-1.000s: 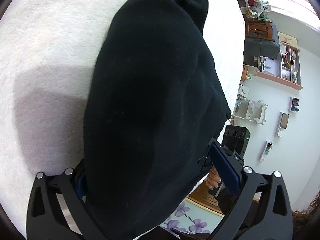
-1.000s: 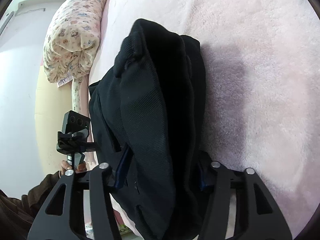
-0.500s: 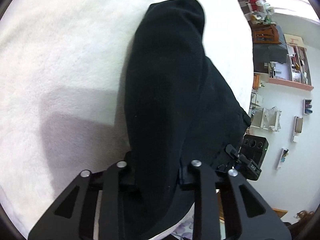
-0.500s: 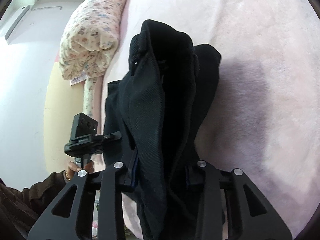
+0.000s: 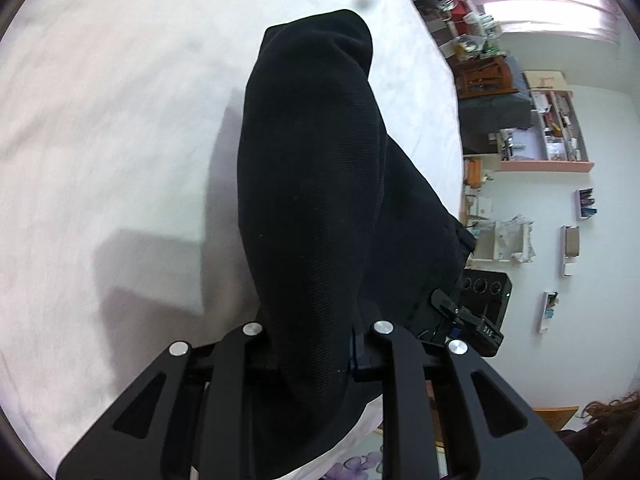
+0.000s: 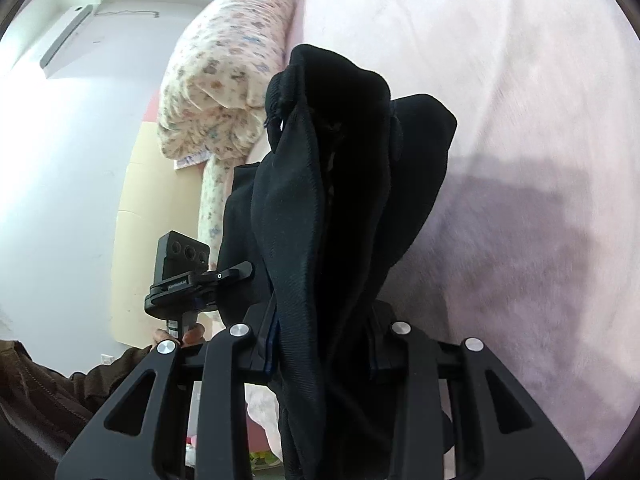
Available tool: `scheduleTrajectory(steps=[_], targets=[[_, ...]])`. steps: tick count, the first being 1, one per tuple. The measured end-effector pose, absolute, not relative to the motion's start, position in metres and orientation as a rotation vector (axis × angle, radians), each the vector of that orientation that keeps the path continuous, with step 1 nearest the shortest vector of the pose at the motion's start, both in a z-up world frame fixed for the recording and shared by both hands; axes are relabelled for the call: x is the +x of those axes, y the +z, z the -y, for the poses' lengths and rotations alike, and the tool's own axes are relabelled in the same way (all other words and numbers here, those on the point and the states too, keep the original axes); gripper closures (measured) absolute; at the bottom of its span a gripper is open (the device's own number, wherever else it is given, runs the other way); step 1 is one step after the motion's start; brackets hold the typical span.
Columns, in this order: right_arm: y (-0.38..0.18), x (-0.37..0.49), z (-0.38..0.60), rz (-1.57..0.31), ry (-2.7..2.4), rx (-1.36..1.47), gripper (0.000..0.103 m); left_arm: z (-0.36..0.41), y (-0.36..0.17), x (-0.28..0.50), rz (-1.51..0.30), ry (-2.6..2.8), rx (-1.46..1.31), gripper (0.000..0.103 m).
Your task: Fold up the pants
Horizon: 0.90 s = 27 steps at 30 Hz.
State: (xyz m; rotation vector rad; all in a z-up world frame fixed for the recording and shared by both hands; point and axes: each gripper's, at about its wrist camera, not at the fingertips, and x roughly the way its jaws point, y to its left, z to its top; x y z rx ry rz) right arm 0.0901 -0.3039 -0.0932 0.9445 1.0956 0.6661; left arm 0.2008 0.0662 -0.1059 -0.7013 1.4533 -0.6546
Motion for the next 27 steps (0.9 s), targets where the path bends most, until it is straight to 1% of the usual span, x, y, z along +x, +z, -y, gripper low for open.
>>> scheduleTrajectory(steps=[5,10,16,27], targets=[[-0.086,0.115,0.314,-1.062,0.616,0.926,0.070,-0.051,-0.101,0.226,-1.423,-0.639,-0.690,0.084],[-0.093,0.138,0.329,-1.043,0.535,0.981,0.070,-0.030,-0.103,0.248,-1.403,-0.609,-0.656,0.084],[-0.101,0.163,0.336,-1.068,0.460,0.965,0.070,-0.007,-0.107,0.275,-1.405,-0.593,-0.574,0.084],[-0.115,0.193,0.338,-1.104,0.412,0.929,0.070,-0.011,-0.127,0.286,-1.405,-0.524,-0.586,0.084]])
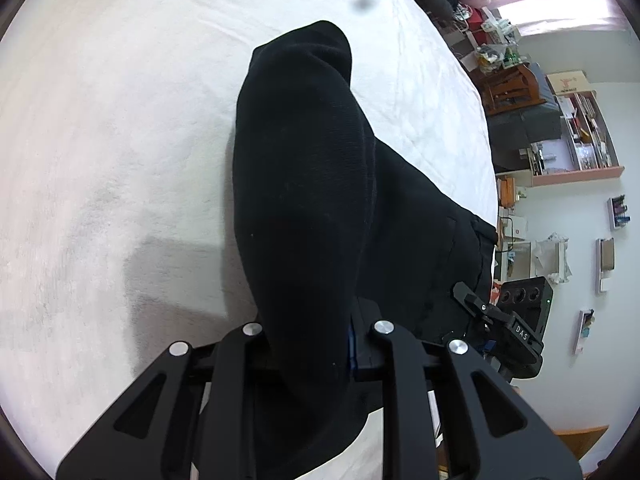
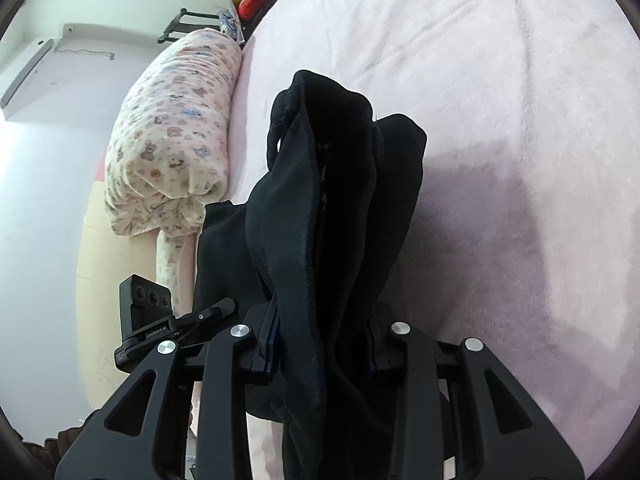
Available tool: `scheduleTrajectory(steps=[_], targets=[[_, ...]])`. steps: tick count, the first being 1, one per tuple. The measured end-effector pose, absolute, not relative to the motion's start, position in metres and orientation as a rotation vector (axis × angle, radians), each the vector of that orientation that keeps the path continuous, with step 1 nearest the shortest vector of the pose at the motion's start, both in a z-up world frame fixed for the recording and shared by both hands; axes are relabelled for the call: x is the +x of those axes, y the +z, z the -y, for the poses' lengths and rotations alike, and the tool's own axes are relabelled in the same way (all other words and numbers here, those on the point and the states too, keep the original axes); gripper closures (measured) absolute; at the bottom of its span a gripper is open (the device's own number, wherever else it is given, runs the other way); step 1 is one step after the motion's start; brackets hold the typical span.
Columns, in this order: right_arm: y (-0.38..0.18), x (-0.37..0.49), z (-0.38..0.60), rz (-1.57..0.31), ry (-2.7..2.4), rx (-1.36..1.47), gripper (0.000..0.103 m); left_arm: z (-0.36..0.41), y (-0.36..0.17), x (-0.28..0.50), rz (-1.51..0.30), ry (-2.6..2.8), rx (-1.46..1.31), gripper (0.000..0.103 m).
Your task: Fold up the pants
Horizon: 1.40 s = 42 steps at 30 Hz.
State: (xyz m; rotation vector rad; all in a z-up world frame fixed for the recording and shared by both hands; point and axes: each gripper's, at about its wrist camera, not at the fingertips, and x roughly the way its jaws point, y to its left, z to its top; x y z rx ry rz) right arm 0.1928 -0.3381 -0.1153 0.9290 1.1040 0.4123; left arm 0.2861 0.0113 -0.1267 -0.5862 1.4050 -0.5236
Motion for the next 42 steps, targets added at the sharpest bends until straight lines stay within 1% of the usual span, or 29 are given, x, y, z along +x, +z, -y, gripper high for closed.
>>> scheduleTrajectory(steps=[7,10,13,14,15,16,17,18,20,21,23,26,30,35,37,38,42], targets=[[-0.124,0.193,0.339,-1.116,0.377,0.927,0.070,-0.013,-0.131,0.286,-1.407,-0.507,-0.565,0.082],[-0.130,0.191,0.340,-1.122,0.336,0.934,0.070,-0.016,-0.135,0.285,-1.413,-0.479,-0.568,0.079],[-0.134,0.191,0.339,-1.124,0.296,0.930,0.068,-0.018,-0.140,0.284,-1.425,-0.453,-0.562,0.072],[-0.135,0.191,0.339,-1.125,0.284,0.928,0.066,-0.017,-0.141,0.285,-1.429,-0.440,-0.560,0.067],[-0.135,0.191,0.339,-1.131,0.268,0.924,0.060,-0.017,-0.141,0.285,-1.434,-0.421,-0.557,0.059],[-0.137,0.191,0.340,-1.143,0.245,0.926,0.057,-0.017,-0.140,0.286,-1.439,-0.399,-0.552,0.053],[-0.138,0.191,0.341,-1.151,0.237,0.931,0.056,-0.019,-0.140,0.285,-1.443,-0.373,-0.541,0.040],[-0.138,0.192,0.342,-1.156,0.235,0.938,0.056,-0.021,-0.140,0.284,-1.443,-0.340,-0.525,0.029],[-0.137,0.192,0.344,-1.169,0.234,0.934,0.056,-0.030,-0.137,0.282,-1.431,-0.292,-0.530,0.024],[-0.136,0.193,0.344,-1.173,0.231,0.930,0.055,-0.036,-0.134,0.280,-1.416,-0.269,-0.549,0.018],[-0.133,0.193,0.346,-1.177,0.218,0.935,0.055,-0.048,-0.131,0.278,-1.387,-0.219,-0.576,0.011],[-0.131,0.186,0.355,-1.163,0.182,0.962,0.051,-0.067,-0.121,0.269,-1.343,-0.165,-0.594,0.007],[-0.122,0.177,0.363,-1.131,0.147,0.962,0.051,-0.082,-0.093,0.255,-1.241,-0.101,-0.501,0.007],[-0.084,0.163,0.375,-0.949,0.053,0.886,0.051,-0.070,-0.042,0.236,-1.033,-0.143,-0.355,0.007],[-0.067,0.169,0.359,-0.902,0.123,0.789,0.051,-0.048,-0.028,0.230,-0.991,-0.239,-0.308,0.006],[-0.060,0.172,0.348,-0.899,0.153,0.717,0.051,-0.040,-0.025,0.230,-0.986,-0.285,-0.284,0.004],[-0.049,0.185,0.301,-0.922,0.216,0.486,0.051,0.011,-0.025,0.224,-0.990,-0.406,-0.201,0.003]])
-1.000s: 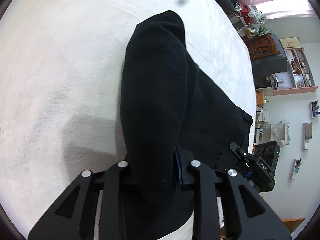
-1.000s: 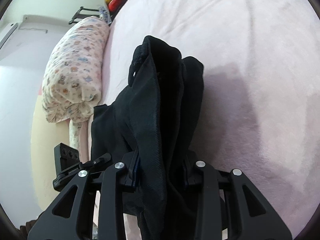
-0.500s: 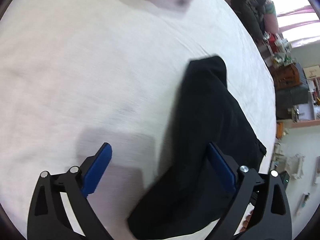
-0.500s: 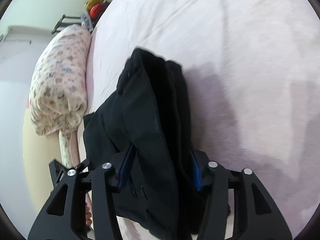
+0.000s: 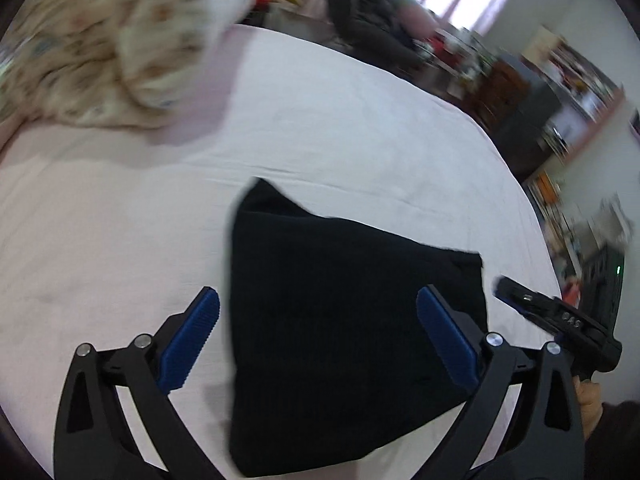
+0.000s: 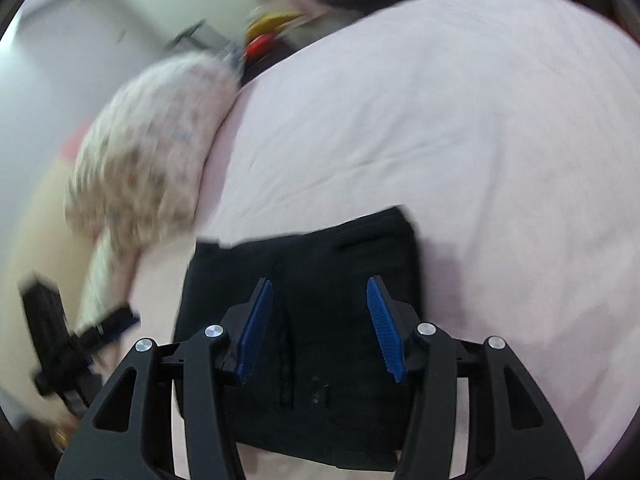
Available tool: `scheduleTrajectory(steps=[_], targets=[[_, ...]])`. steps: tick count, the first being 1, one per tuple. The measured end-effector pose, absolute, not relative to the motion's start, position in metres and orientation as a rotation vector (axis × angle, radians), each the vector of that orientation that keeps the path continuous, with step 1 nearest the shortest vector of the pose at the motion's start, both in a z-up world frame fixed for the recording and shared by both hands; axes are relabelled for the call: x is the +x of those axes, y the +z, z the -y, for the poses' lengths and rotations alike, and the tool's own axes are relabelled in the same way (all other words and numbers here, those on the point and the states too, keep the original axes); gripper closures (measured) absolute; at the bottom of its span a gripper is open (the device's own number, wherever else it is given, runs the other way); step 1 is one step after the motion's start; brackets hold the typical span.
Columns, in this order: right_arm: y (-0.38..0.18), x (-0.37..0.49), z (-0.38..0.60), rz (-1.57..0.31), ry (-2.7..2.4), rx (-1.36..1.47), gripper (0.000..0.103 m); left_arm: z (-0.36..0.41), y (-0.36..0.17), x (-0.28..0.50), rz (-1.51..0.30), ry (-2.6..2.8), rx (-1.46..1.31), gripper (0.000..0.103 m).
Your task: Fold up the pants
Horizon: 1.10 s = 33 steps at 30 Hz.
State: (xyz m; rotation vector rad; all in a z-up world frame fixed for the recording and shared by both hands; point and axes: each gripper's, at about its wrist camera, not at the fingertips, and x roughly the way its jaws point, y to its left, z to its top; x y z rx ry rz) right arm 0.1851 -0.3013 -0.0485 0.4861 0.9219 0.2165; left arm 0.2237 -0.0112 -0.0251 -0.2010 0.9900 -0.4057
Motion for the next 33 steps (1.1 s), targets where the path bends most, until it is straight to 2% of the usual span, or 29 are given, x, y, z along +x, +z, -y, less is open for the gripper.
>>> scheduleTrajectory(steps=[6,13,19,23,26,33], targets=[[-0.059,0.196,0.275,-0.976,0.194,0.370,0.051,0.046,-0.052,0.230,-1.098,-0.445,-0.198,0.002],[-0.083,0.196,0.277,-1.067,0.112,0.318,0.051,0.046,-0.085,0.226,-1.197,-0.419,-0.158,0.002],[-0.102,0.202,0.262,-1.132,0.084,0.193,0.049,0.058,-0.099,0.227,-1.248,-0.428,-0.022,0.002],[-0.105,0.202,0.261,-1.129,0.084,0.193,0.048,0.046,-0.110,0.238,-1.291,-0.409,-0.159,0.002],[-0.104,0.202,0.260,-1.135,0.087,0.188,0.046,0.040,-0.111,0.244,-1.320,-0.380,-0.239,0.002],[-0.089,0.198,0.257,-1.146,0.100,0.175,0.035,0.051,-0.093,0.226,-1.276,-0.387,-0.096,0.002]])
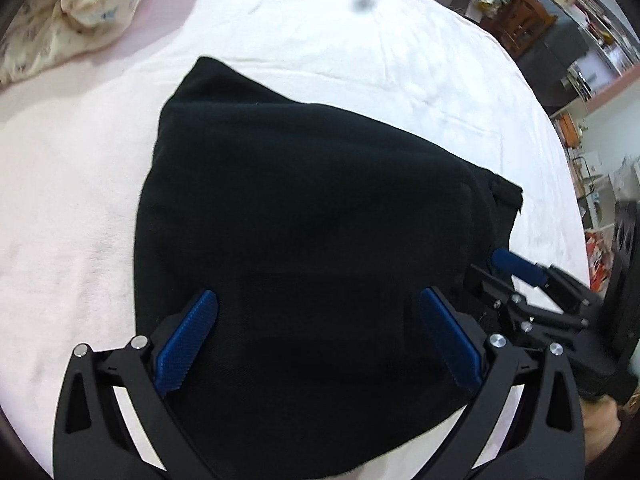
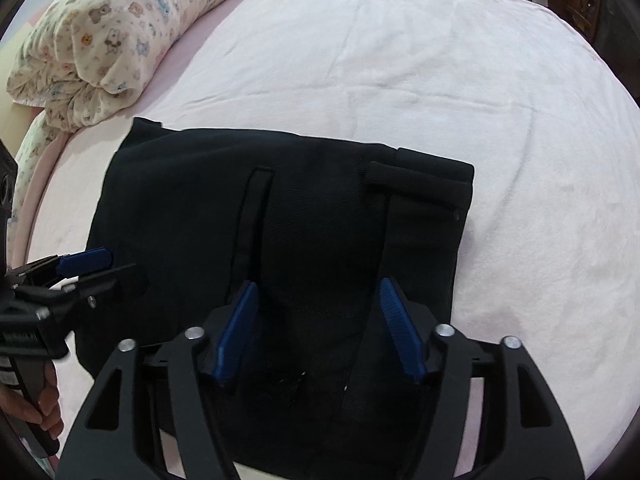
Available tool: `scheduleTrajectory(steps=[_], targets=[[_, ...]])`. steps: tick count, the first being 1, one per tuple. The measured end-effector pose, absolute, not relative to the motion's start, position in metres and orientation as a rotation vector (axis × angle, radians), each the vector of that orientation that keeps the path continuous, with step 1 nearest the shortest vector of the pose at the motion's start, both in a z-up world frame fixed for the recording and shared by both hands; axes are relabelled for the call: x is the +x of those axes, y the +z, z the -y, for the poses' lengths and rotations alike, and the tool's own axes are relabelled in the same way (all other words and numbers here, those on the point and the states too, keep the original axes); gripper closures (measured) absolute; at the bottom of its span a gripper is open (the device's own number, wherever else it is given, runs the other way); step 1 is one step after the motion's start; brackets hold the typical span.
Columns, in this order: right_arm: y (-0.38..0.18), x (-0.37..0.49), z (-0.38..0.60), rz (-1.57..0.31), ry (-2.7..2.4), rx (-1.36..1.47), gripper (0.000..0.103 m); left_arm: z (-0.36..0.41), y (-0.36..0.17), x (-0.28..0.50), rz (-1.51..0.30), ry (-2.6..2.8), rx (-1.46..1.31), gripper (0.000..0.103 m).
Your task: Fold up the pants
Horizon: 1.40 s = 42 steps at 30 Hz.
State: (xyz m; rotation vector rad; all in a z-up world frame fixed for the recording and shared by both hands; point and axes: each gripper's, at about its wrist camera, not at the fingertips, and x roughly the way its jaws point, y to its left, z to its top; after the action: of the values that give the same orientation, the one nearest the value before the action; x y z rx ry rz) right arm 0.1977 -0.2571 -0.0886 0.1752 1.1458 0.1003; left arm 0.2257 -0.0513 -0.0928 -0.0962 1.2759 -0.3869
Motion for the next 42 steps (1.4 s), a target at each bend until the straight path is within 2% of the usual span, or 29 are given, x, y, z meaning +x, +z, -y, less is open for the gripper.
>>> scheduleTrajectory(steps=[3,10,19,23,24,28,31,42], targets=[[-0.076,0.181,0.262,-1.094,0.115,0.229,0.031,0.046,-0.080,0.207,-1.213,-0.396,-0.098,0.002],[-0.060,0.119,0.258,-0.958,0.126,0.193,0.031,0.033,-0.063,0.151,-1.076,-0.410,-0.089,0.002],[-0.097,0.114,0.237,-1.062,0.104,0.060,0.029,0.040,-0.108,0.154,-1.186,-0.400,-0.005,0.002],[-0.103,0.127,0.230,-1.101,0.118,0.040,0.017,0.040,-0.115,0.161,-1.211,-0.396,-0.010,0.002],[-0.102,0.125,0.228,-1.111,0.120,0.038,0.013,0.040,-0.112,0.161,-1.213,-0.395,-0.004,0.002],[-0.084,0.115,0.228,-1.080,0.112,0.093,0.013,0.036,-0.095,0.149,-1.157,-0.404,0.002,0.002],[-0.071,0.093,0.234,-1.037,0.092,0.136,0.001,0.030,-0.076,0.133,-1.073,-0.390,0.019,0.002],[-0.044,0.025,0.228,-0.972,-0.045,0.102,0.001,0.000,-0.025,0.073,-0.940,-0.335,-0.009,0.002]])
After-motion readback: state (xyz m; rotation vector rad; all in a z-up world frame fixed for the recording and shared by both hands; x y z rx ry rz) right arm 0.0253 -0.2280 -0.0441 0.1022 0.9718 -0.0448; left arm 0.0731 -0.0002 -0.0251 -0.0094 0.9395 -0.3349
